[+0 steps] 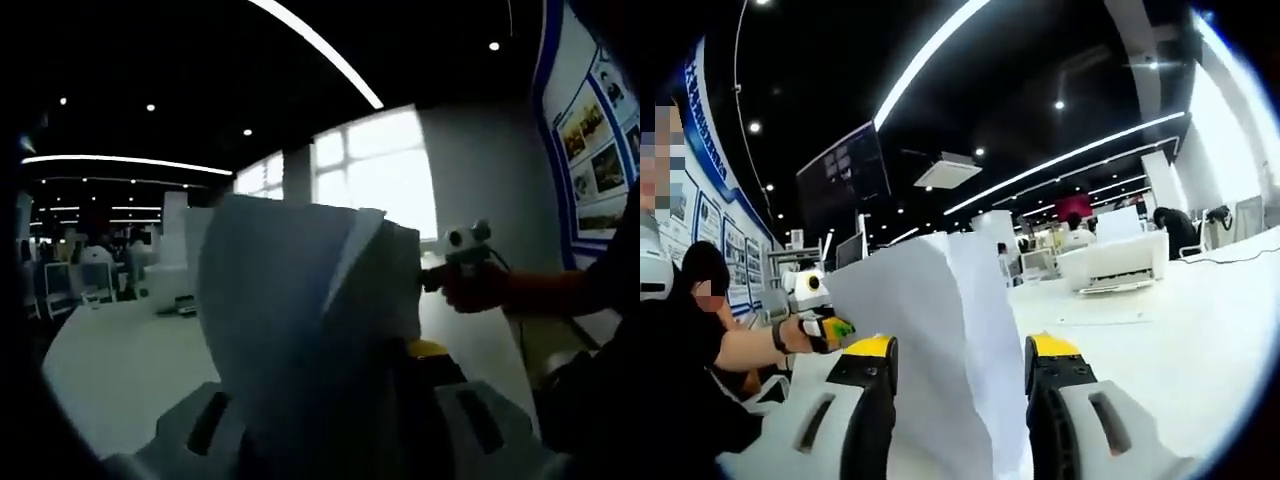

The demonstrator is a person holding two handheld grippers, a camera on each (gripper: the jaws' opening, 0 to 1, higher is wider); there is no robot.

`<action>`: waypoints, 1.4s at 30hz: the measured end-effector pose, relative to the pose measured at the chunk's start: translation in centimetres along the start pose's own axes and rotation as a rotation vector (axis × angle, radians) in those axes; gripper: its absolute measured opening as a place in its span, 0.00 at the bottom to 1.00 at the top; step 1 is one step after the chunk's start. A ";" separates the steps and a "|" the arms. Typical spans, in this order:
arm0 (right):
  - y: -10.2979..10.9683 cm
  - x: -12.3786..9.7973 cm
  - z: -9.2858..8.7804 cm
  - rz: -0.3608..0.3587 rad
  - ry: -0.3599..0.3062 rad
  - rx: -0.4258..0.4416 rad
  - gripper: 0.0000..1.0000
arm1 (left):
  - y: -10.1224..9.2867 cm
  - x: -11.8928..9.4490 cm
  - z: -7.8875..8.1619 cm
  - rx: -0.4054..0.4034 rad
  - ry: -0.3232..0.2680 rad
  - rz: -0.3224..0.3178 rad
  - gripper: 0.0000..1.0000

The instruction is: Organize the stack of printing papers by aligning and flattening the scattered papers on the table

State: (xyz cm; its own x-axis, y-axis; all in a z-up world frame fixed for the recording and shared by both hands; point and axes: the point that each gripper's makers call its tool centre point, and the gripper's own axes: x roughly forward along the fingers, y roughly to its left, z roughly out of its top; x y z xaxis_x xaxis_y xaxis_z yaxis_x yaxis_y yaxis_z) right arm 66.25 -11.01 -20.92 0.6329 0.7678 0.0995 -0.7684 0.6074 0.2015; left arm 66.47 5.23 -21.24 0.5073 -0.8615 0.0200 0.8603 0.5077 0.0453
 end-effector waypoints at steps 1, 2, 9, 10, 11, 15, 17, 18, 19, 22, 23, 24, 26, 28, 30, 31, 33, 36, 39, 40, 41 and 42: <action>0.1 0.0 0.1 -0.001 -0.004 0.003 0.47 | -0.1 0.1 0.1 -0.002 -0.003 -0.005 0.43; 0.3 0.1 0.2 -0.006 -0.009 0.000 0.47 | -0.3 0.2 0.1 -0.001 -0.006 -0.009 0.43; 1.6 1.0 -0.3 0.003 0.026 -0.097 0.44 | -1.1 0.9 0.5 0.025 -0.009 -0.031 0.43; 1.5 0.9 -0.3 0.003 0.028 -0.102 0.40 | -0.9 0.8 0.5 0.025 -0.006 -0.028 0.42; 1.5 0.8 -0.3 0.004 0.029 -0.104 0.37 | -0.8 0.8 0.4 0.025 -0.005 -0.026 0.41; 0.6 0.1 0.0 0.001 0.019 -0.065 0.46 | 0.4 0.1 0.6 -0.036 -0.022 -0.012 0.36; 0.5 0.0 0.6 0.030 -0.003 -0.058 0.48 | 0.8 0.0 0.8 -0.063 -0.043 -0.018 0.35; 0.5 0.0 0.8 0.045 -0.014 -0.054 0.45 | 1.0 -0.1 1.0 -0.077 -0.054 -0.021 0.34; 0.8 0.1 0.9 0.074 -0.017 -0.063 0.42 | 1.3 -0.1 1.0 -0.079 -0.056 -0.025 0.31; 0.8 0.6 0.8 0.114 0.012 -0.052 0.45 | 1.3 0.0 1.0 -0.074 -0.059 -0.050 0.22; 0.7 0.8 0.7 0.111 0.014 -0.054 0.46 | 1.2 -0.1 1.0 -0.075 -0.062 -0.061 0.18; 0.6 0.9 0.7 0.106 0.017 -0.057 0.47 | 1.0 -0.1 1.1 -0.077 -0.066 -0.077 0.13; 0.5 1.1 0.6 0.107 0.019 -0.066 0.47 | 0.7 -0.2 1.3 -0.083 -0.077 -0.102 0.08; -0.1 1.2 0.7 0.107 0.017 -0.064 0.47 | 0.7 -0.3 1.3 -0.080 -0.079 -0.114 0.06; -0.7 1.3 0.7 0.103 0.021 -0.061 0.47 | 0.8 -0.3 1.2 -0.080 -0.077 -0.117 0.06; -0.7 1.4 0.6 0.102 0.025 -0.064 0.47 | 0.8 -0.4 1.2 -0.082 -0.076 -0.119 0.06; -0.7 1.5 0.4 0.106 0.033 -0.071 0.47 | 0.2 -0.7 1.4 -0.084 -0.079 -0.162 0.06; -0.6 1.5 0.1 0.116 0.040 -0.074 0.47 | -0.7 -1.0 1.7 -0.067 -0.086 -0.218 0.06; -1.0 1.6 0.1 0.136 0.047 -0.091 0.46 | -1.9 -1.3 1.8 -0.053 -0.090 -0.285 0.06; -1.4 1.6 0.2 0.145 0.048 -0.096 0.45 | -2.4 -1.5 1.9 -0.055 -0.094 -0.319 0.06; -1.4 1.6 0.2 0.152 0.049 -0.100 0.45 | -2.6 -1.7 2.0 -0.058 -0.096 -0.335 0.06; -1.6 1.6 0.3 0.162 0.049 -0.102 0.45 | -2.7 -1.9 2.0 -0.061 -0.099 -0.355 0.06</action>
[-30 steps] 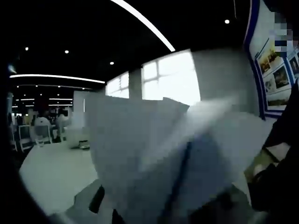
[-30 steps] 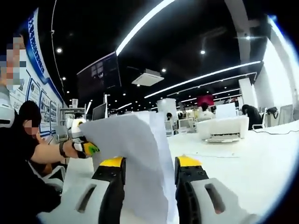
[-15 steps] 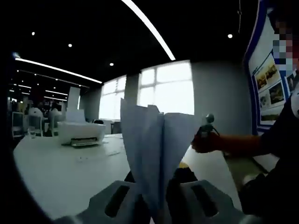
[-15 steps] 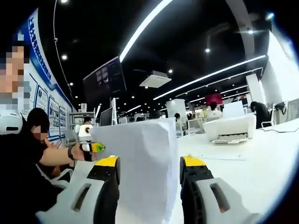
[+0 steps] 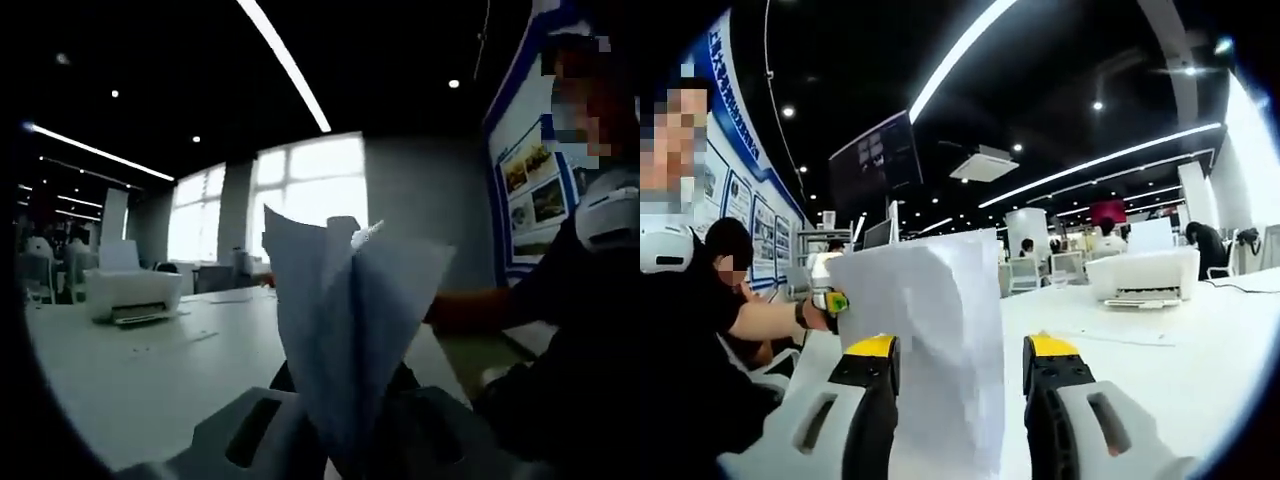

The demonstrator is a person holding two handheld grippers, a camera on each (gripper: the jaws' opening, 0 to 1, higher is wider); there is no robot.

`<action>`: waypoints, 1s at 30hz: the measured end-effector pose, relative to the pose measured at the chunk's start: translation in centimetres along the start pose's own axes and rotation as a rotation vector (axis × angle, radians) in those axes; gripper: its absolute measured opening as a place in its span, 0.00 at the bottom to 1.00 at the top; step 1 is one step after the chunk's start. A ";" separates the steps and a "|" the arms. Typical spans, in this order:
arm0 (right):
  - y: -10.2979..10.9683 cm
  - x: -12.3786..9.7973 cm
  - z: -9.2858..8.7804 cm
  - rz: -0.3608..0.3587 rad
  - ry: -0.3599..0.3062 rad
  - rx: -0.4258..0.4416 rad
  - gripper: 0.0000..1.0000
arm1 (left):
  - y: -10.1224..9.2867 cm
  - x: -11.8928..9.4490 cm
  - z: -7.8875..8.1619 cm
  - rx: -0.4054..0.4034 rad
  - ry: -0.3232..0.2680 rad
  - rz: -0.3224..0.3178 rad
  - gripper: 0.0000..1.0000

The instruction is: Organize the stack of printing papers by aligning and flattening the scattered papers on the table

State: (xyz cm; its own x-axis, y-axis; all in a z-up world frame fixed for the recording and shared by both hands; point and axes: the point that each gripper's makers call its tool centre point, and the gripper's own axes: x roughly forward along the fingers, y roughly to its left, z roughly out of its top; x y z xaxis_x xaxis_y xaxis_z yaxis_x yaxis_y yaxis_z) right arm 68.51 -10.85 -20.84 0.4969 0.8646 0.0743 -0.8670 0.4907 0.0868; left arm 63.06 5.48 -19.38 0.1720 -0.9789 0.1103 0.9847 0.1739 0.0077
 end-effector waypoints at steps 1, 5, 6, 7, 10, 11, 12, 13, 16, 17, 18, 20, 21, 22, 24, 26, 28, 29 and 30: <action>0.0 0.0 0.1 0.010 -0.003 0.000 0.46 | -0.4 -0.1 0.1 -0.007 -0.002 -0.023 0.06; 1.4 -0.2 0.8 0.122 -0.038 -0.020 0.27 | 0.0 -0.9 0.2 -0.032 -0.006 -0.033 0.06; 1.2 -0.3 0.7 0.100 -0.040 -0.016 0.26 | 0.0 -1.1 0.2 -0.037 -0.007 -0.039 0.06; 1.5 -0.3 0.9 0.129 -0.046 -0.007 0.23 | 0.0 -1.2 0.1 -0.044 -0.006 -0.038 0.06; 2.2 -0.5 0.9 0.156 -0.049 -0.003 0.13 | 0.5 -1.6 -0.1 -0.043 0.001 -0.018 0.06; 2.5 -0.5 0.9 0.168 -0.047 0.004 0.12 | 0.7 -1.7 -0.2 -0.044 0.004 -0.008 0.06; 2.9 -0.5 0.8 0.176 -0.046 0.003 0.09 | 1.0 -1.8 -0.2 -0.039 0.004 0.012 0.06; 2.9 -0.6 0.8 0.178 -0.046 0.002 0.07 | 1.2 -1.8 -0.2 -0.033 0.003 0.019 0.06; 3.6 -0.6 0.6 0.186 -0.040 -0.026 0.00 | 2.7 -2.2 -0.3 0.032 0.019 0.105 0.08; 3.7 -0.6 0.6 0.184 -0.035 -0.057 0.00 | 3.6 -2.5 -0.5 0.065 0.042 0.167 0.10; 3.7 -0.5 0.7 0.163 -0.040 -0.069 0.00 | 4.0 -2.7 -0.5 0.071 0.048 0.193 0.15; 3.9 -0.6 0.7 0.155 -0.037 -0.082 0.00 | 3.9 -3.3 -0.2 0.060 0.028 0.194 0.20; 4.1 -0.7 0.7 0.157 -0.038 -0.083 0.00 | 3.9 -3.7 0.1 0.052 0.012 0.196 0.19; 4.3 -0.8 0.7 0.161 -0.038 -0.082 0.00 | 4.0 -4.1 0.3 0.048 -0.001 0.201 0.19; 4.5 -0.9 0.7 0.162 -0.037 -0.081 0.00 | 3.9 -4.6 0.4 0.044 -0.010 0.208 0.19; 4.5 -0.9 0.7 0.158 -0.035 -0.081 0.00 | 3.4 -4.8 0.5 0.048 -0.011 0.217 0.18; 4.7 -1.0 0.6 0.159 -0.034 -0.077 0.00 | 3.3 -5.1 0.6 0.053 -0.010 0.227 0.18; 4.8 -0.9 0.7 0.158 -0.036 -0.079 0.00 | 3.3 -5.3 0.8 0.043 -0.024 0.224 0.18; 4.9 -0.8 0.6 0.156 -0.036 -0.079 0.00 | 3.2 -5.1 1.0 0.029 -0.037 0.219 0.19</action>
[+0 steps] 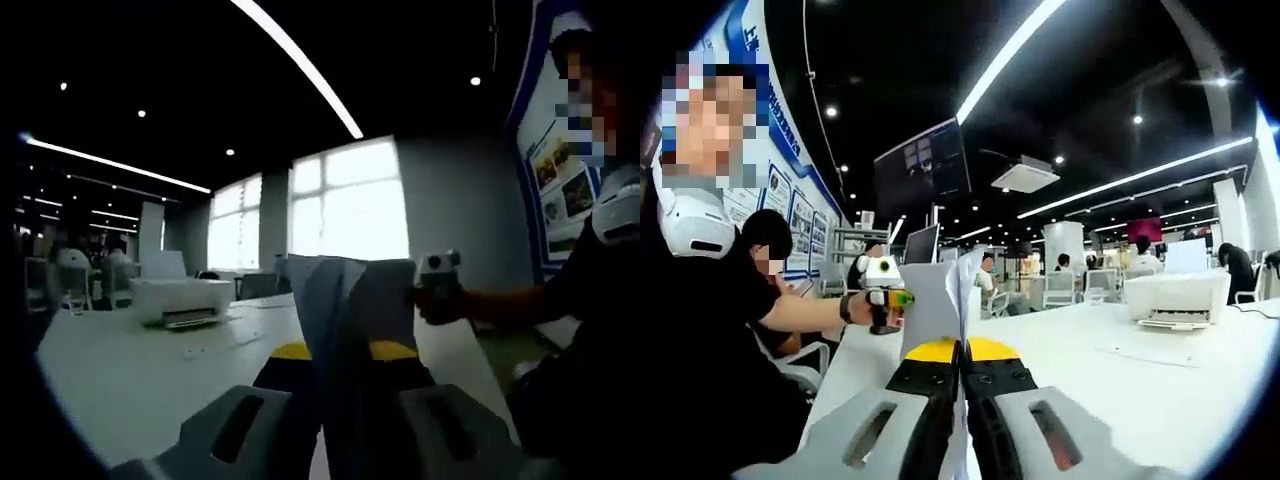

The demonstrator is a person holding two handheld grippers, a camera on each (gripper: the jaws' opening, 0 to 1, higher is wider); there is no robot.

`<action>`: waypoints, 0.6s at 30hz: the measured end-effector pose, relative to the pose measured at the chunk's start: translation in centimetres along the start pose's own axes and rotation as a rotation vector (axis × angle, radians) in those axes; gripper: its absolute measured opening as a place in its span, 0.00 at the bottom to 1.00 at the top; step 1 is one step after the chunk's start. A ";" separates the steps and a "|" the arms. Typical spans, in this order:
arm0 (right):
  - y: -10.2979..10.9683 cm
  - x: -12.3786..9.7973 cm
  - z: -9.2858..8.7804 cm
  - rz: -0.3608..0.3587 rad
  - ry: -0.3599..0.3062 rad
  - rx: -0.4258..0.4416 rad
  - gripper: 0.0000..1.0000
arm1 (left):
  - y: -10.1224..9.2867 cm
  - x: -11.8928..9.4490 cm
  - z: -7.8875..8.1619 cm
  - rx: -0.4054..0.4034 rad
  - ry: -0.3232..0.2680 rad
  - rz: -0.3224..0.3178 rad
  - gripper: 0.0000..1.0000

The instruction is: Organize the stack of printing papers by aligning and flattening the scattered papers on the table

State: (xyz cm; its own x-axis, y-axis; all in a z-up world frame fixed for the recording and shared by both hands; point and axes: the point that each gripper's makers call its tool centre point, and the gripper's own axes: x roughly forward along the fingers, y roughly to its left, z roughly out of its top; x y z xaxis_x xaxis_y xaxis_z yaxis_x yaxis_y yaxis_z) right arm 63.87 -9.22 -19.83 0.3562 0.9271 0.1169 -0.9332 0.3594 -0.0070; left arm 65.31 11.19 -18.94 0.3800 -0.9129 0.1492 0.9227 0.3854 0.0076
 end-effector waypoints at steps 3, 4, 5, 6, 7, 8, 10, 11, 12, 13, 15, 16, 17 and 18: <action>0.0 0.4 -0.1 -0.008 0.007 0.009 0.08 | 0.0 0.3 0.2 -0.008 -0.011 0.000 0.19; 0.0 0.5 -0.2 -0.015 0.011 0.009 0.09 | -0.2 0.5 0.2 -0.006 -0.014 -0.001 0.19; 0.1 0.6 -0.3 -0.020 0.016 0.006 0.10 | -0.2 0.6 0.3 -0.004 -0.014 -0.001 0.19; 0.2 0.8 -0.4 -0.022 0.020 0.002 0.11 | -0.4 0.8 0.3 -0.001 -0.015 0.002 0.20; 0.3 0.9 -0.5 -0.022 0.026 -0.002 0.12 | -0.3 0.9 0.3 0.001 -0.015 0.004 0.20; 0.5 1.0 -0.6 -0.023 0.034 -0.006 0.12 | -0.4 1.0 0.3 0.003 -0.013 0.006 0.20; 0.5 1.1 -0.8 -0.029 0.050 -0.029 0.12 | -0.5 1.3 0.3 0.013 -0.007 0.010 0.20; 0.5 1.1 -0.8 -0.032 0.055 -0.039 0.08 | -0.5 1.3 0.3 0.020 -0.006 0.013 0.19; 0.4 1.0 -0.8 -0.029 0.056 -0.043 0.05 | -0.4 1.3 0.4 0.025 -0.007 0.013 0.17; 0.4 0.9 -0.8 -0.024 0.056 -0.040 0.04 | -0.4 1.2 0.5 0.022 -0.010 0.011 0.16; 0.3 0.8 -0.7 -0.029 0.057 -0.028 0.05 | -0.3 1.1 0.6 0.004 -0.015 0.007 0.16; 0.2 0.8 -0.7 -0.033 0.058 -0.026 0.06 | -0.3 1.1 0.6 0.001 -0.015 0.006 0.17; 0.1 0.7 -0.6 -0.045 0.055 -0.027 0.09 | -0.2 1.0 0.6 0.000 -0.014 0.007 0.17; -0.3 0.6 -0.5 -0.067 0.050 -0.026 0.14 | -0.2 1.0 0.5 0.003 -0.014 0.011 0.17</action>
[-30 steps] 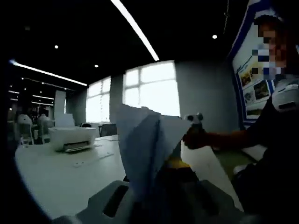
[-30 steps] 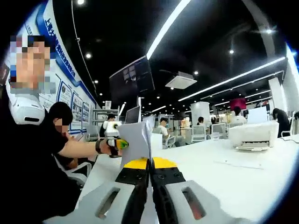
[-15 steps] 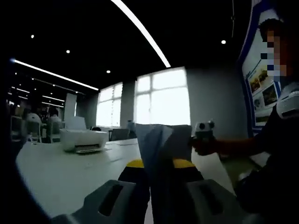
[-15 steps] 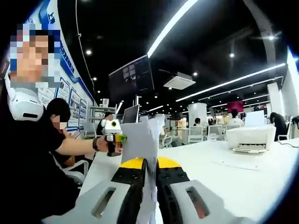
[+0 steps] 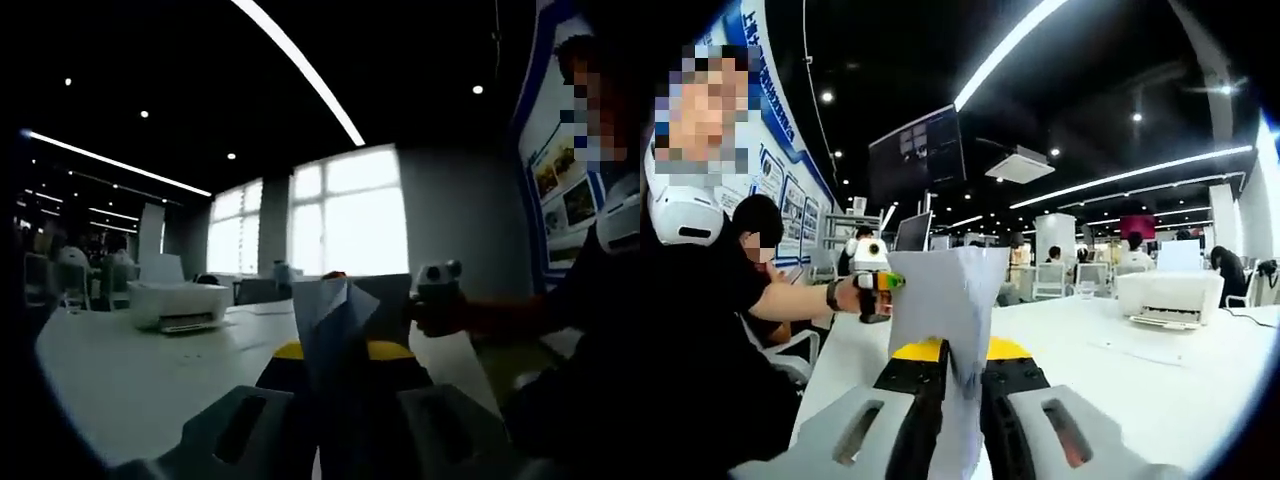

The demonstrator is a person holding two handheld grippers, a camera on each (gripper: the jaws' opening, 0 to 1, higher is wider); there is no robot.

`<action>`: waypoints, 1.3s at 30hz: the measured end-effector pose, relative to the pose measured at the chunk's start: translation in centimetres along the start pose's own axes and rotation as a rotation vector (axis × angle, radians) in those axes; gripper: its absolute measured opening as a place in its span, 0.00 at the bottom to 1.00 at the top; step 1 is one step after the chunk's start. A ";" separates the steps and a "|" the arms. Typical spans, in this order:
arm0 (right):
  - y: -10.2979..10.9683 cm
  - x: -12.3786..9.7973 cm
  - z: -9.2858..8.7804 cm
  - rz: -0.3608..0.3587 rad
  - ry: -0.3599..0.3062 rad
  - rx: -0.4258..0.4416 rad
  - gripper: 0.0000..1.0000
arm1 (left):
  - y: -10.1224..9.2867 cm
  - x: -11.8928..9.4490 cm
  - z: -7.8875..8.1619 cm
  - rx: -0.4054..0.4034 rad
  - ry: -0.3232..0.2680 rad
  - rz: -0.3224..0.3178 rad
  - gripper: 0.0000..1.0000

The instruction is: Organize the stack of printing papers by aligning and flattening the scattered papers on the table

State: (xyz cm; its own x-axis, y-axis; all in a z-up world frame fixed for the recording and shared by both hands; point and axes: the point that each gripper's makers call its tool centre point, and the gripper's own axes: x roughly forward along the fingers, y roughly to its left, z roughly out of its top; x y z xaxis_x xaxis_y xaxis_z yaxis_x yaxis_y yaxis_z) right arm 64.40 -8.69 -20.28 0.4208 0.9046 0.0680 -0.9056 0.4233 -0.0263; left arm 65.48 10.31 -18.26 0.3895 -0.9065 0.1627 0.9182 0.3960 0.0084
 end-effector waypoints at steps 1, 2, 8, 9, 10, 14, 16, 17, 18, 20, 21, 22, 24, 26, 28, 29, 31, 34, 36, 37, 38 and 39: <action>-0.4 -0.1 0.0 -0.025 -0.002 0.010 0.17 | 0.1 -0.1 0.0 0.003 -0.001 0.006 0.18; -0.5 -0.1 0.0 -0.041 -0.005 0.024 0.20 | 0.1 -0.1 -0.1 0.004 -0.003 0.009 0.18; -1.0 -0.4 -0.5 -0.098 0.008 0.035 0.22 | -0.4 0.3 -0.6 0.010 0.009 0.014 0.23; -1.3 -0.5 -0.6 -0.121 0.013 0.034 0.23 | -0.4 0.3 -0.6 0.011 0.010 0.016 0.23; -1.6 -0.7 -0.6 -0.152 0.019 0.039 0.24 | -0.4 0.3 -0.6 0.009 0.008 0.019 0.23; -1.9 -0.8 -0.7 -0.206 0.028 0.055 0.28 | -0.6 0.5 -0.4 0.015 0.005 0.020 0.23; -1.9 -0.8 -0.5 -0.219 0.021 0.051 0.29 | -0.8 0.6 -0.4 0.021 0.002 0.016 0.23; -1.8 -0.7 -0.5 -0.230 0.025 0.048 0.29 | -0.8 0.6 -0.3 0.020 0.000 0.015 0.23; -2.0 -0.7 -0.6 -0.254 0.037 0.042 0.29 | -0.8 0.6 -0.3 0.018 -0.003 0.014 0.23; -2.5 -0.6 -1.0 -0.314 0.071 0.018 0.31 | -0.9 0.7 -0.2 0.017 -0.008 0.011 0.23; -2.4 -0.5 -1.0 -0.315 0.074 0.006 0.33 | -1.0 0.7 -0.2 0.018 -0.009 0.009 0.23; -2.4 -0.4 -1.1 -0.323 0.081 -0.005 0.36 | -1.1 0.7 -0.1 0.017 -0.012 0.006 0.23; -2.7 -0.5 -1.1 -0.346 0.086 -0.011 0.37 | -1.4 0.7 0.0 0.015 -0.016 -0.004 0.23; -2.8 -0.5 -0.8 -0.355 0.063 0.007 0.40 | -1.6 0.7 0.0 0.017 -0.016 -0.014 0.23; -2.6 -0.3 -0.6 -0.335 0.044 0.058 0.45 | -1.8 0.6 0.1 0.019 -0.019 -0.023 0.23; -2.4 -0.1 -0.5 -0.321 0.042 0.065 0.45 | -2.0 0.6 0.2 0.018 -0.024 -0.037 0.22; -2.2 0.2 -0.4 -0.309 0.038 0.066 0.45 | -2.2 0.6 0.3 0.015 -0.026 -0.046 0.22; -1.7 0.7 -0.4 -0.290 0.044 0.050 0.45 | -2.2 0.7 0.3 0.020 -0.023 -0.049 0.22; -1.5 0.8 -0.3 -0.278 0.049 0.038 0.43 | -2.2 0.7 0.4 0.023 -0.020 -0.052 0.22; -1.5 0.7 -0.3 -0.274 0.051 0.031 0.42 | -2.2 0.6 0.5 0.023 -0.021 -0.053 0.22; -1.5 0.5 -0.2 -0.272 0.049 0.027 0.42 | -2.1 0.5 0.6 0.021 -0.022 -0.053 0.21; -1.7 0.4 -0.2 -0.268 0.046 0.023 0.42 | -2.1 0.5 0.6 0.018 -0.022 -0.056 0.20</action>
State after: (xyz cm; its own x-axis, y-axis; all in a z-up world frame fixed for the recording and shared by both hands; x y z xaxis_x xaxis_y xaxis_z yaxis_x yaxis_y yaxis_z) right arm 66.08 -9.04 -20.36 0.6474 0.7618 0.0236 -0.7621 0.6474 0.0091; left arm 63.70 9.16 -17.61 0.3357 -0.9240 0.1831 0.9370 0.3475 0.0357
